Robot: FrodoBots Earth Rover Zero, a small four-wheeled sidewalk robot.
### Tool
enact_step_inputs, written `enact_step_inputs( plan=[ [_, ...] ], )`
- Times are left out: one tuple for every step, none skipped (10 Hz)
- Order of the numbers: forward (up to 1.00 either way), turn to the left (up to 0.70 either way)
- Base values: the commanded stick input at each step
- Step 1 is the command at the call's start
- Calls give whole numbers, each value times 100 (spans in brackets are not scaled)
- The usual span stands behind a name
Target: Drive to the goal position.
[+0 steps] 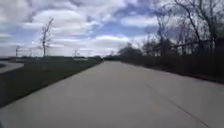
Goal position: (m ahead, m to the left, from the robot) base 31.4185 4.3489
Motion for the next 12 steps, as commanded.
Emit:
enact_step_inputs(
  plan=[
    [95, 0],
    [95, 0],
    [95, 0],
    [95, 0],
    [95, 0],
    [95, 0],
    [95, 0],
    [95, 0],
    [95, 0],
    [95, 0],
    [95, 0],
    [95, 0]
  ],
)
